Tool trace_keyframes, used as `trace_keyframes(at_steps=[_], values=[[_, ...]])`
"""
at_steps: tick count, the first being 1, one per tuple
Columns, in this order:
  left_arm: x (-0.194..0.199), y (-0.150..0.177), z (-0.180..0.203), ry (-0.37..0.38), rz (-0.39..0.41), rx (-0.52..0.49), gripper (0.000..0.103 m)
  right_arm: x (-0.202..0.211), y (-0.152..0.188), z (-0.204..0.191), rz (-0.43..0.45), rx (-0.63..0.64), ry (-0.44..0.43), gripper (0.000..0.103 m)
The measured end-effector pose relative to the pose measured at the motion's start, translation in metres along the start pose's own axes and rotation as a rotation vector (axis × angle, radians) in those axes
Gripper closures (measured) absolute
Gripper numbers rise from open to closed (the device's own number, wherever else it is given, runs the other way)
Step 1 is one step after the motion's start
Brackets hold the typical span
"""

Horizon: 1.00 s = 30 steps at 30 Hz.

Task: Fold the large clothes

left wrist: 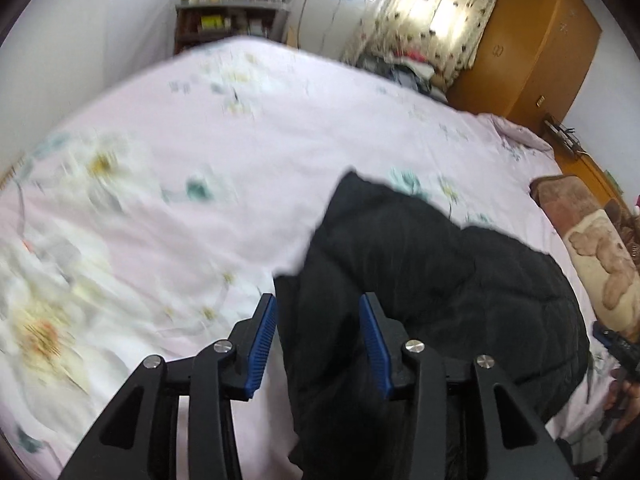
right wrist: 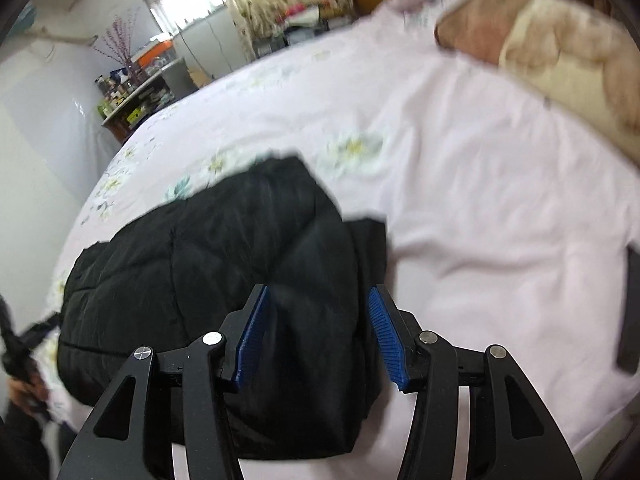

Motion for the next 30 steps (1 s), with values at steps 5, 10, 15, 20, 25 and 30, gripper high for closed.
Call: trace_keyframes(at_steps=[5,10,15,20,25,30], values=[[-0.024,-0.033,0.039,0.03,0.046,-0.116,0.058,-0.018,-0.021,-0.025,0.031,0.045,-0.031,0.051],[-0.087,-0.034,0.052,-0.041,-0.034,-0.156,0.058,-0.077,-0.023,-0.043,-0.066,0.116,0.013,0.051],[-0.096,-0.024,0.045,-0.025,-0.047,-0.123,0.054,-0.096,-0.011,-0.032,-0.114,0.132,0.031,0.051],[-0.058,-0.024,0.055,-0.04,-0.01,-0.157,0.055,-0.055,-0.009,-0.044,-0.067,0.145,0.04,0.051],[0.005,0.002,0.075,-0.02,0.042,-0.217,0.054,-0.003,0.018,-0.061,-0.016,0.184,0.009,0.051],[0.049,0.037,0.093,-0.003,0.034,-0.221,0.051,0.038,0.06,-0.081,-0.003,0.216,0.024,0.051]])
Point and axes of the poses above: each gripper's, at about its wrist camera, not at the fingertips, and x roughly against the way its jaws point, z to its right, y to its underside, the point moved 1 cm from there along -x, roughly the way its jaws point, and after that the axes turned 4 degrees about -x, right-handed, at the moved point
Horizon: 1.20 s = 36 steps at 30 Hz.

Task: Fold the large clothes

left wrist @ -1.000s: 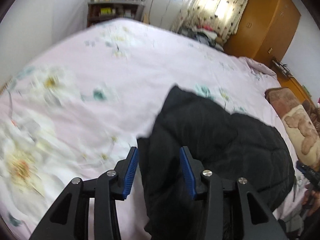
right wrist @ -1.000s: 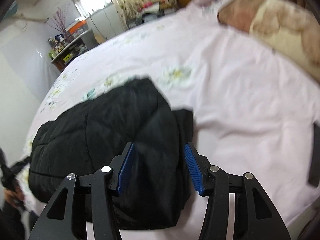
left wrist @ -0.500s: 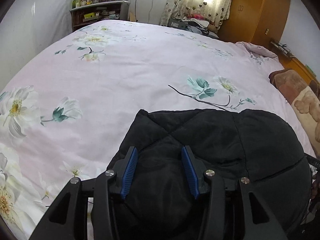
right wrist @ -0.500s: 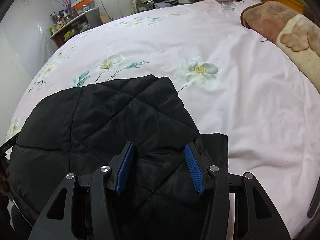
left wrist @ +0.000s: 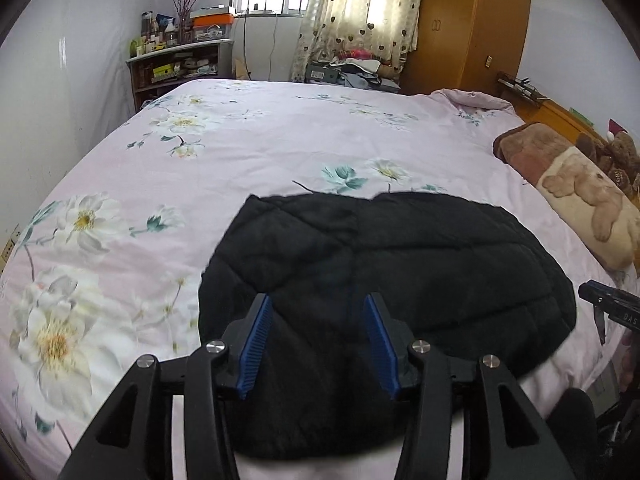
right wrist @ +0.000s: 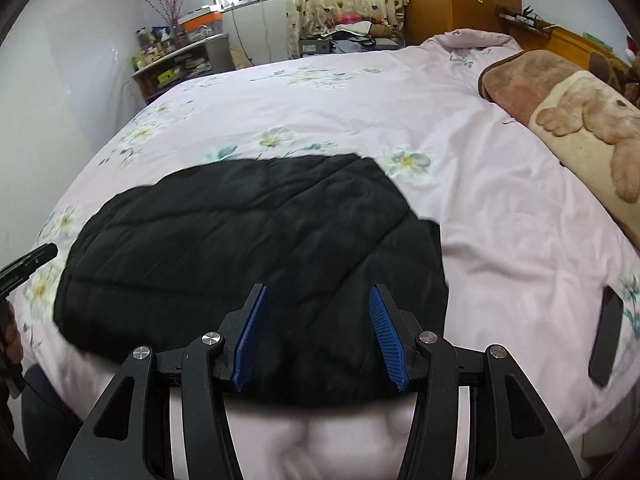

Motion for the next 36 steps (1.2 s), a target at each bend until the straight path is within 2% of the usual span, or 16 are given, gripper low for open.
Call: trace_keyframes(at_steps=[5,15,18,25,36], values=[[0.027,0.028,0.02,-0.002,-0.025,0.025,0.05,0.032,0.024,-0.029,0.006,0.012,-0.011,0.05],[0.068,0.066,0.045,0.01,-0.056,-0.028,0.043,0.075,0.068,-0.07,0.022,0.106,0.003,0.05],[0.073,0.071,0.047,0.014,-0.081,-0.015,0.04,0.08,0.077,-0.071,0.017,0.085,0.006,0.05],[0.073,0.078,0.057,-0.016,-0.092,-0.055,0.04,0.078,0.089,-0.076,-0.004,0.082,0.014,0.05],[0.07,0.078,0.061,-0.021,-0.096,-0.069,0.04,0.076,0.09,-0.078,-0.01,0.09,0.014,0.05]])
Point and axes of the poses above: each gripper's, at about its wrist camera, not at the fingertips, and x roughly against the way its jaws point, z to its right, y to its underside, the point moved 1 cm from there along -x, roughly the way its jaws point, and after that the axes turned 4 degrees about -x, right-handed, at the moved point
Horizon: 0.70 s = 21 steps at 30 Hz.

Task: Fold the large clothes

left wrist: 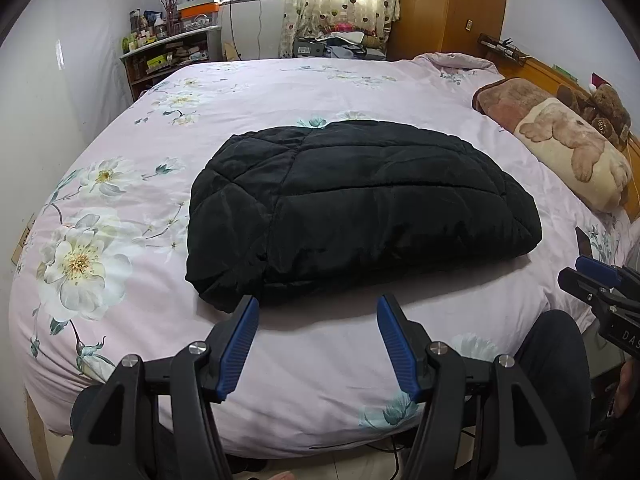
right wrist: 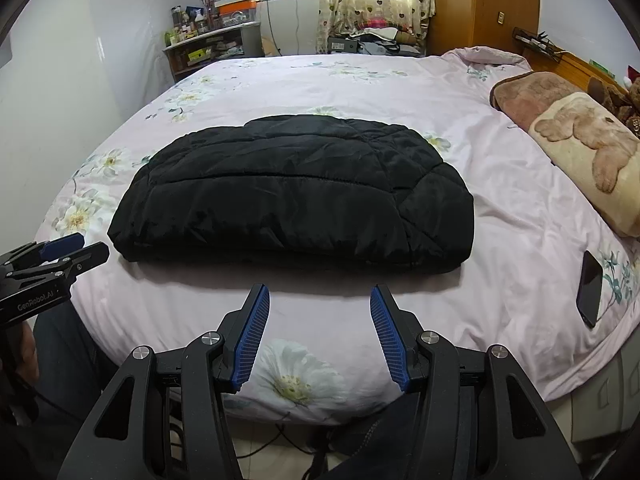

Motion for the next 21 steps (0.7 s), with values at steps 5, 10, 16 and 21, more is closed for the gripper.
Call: trace_keyframes(at_steps=[5,10,16,21], values=[[-0.0001,0.0002,-0.0006,0.004,-0.002,0.007,0.04,0.0003,-0.0003,-0.0009,0.001,0.001,0.004,0.05],[-0.0005,0.0015,-0.0009,0.007,-0.005,0.012,0.04,0.0002,0.0002,-0.0022,-0.006,0.005,0.003,0.05],[-0.0007,0.0021,-0.0011,0.011,-0.006,0.016,0.04,-0.0005,0.0004,-0.0035,-0.011,0.009,0.002,0.05],[-0.0007,0.0021,-0.0005,0.011,-0.006,0.015,0.04,-0.0012,0.0002,-0.003,-0.012,0.007,0.004,0.05]])
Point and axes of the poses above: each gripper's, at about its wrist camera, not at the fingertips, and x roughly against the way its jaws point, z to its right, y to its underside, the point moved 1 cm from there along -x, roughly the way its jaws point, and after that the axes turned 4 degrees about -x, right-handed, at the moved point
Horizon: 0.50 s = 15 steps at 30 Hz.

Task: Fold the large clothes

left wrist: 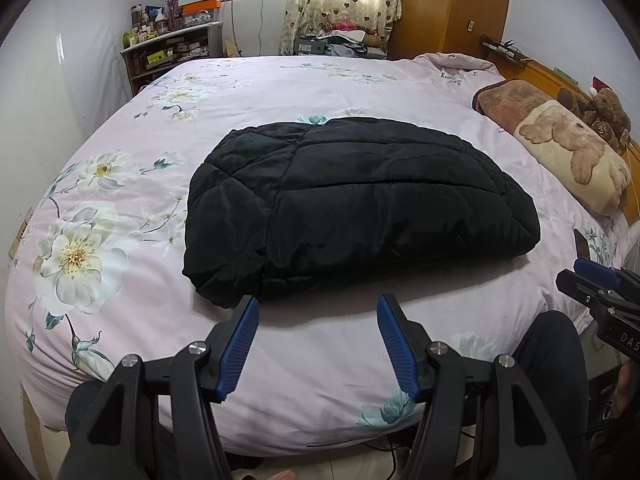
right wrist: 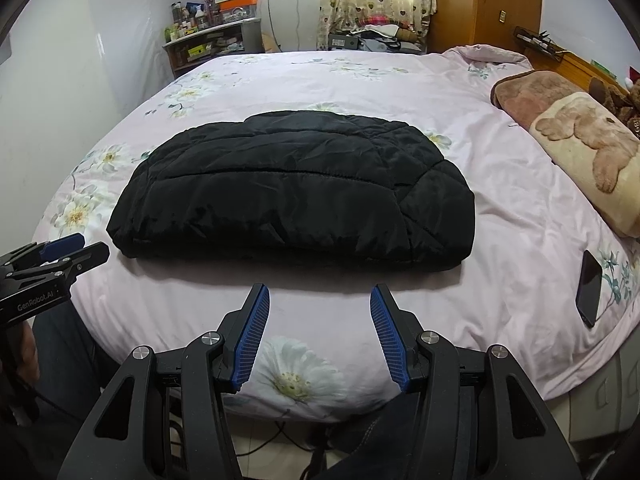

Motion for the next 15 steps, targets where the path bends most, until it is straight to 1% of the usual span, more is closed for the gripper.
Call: trace_keyframes(at_steps=[15], values=[[0.0007,-0.0003,-0.0006,-0.001,0.004,-0.001,0.04,-0.002,-0.0001,0.0014,-0.006,0.003,0.001,0.05]])
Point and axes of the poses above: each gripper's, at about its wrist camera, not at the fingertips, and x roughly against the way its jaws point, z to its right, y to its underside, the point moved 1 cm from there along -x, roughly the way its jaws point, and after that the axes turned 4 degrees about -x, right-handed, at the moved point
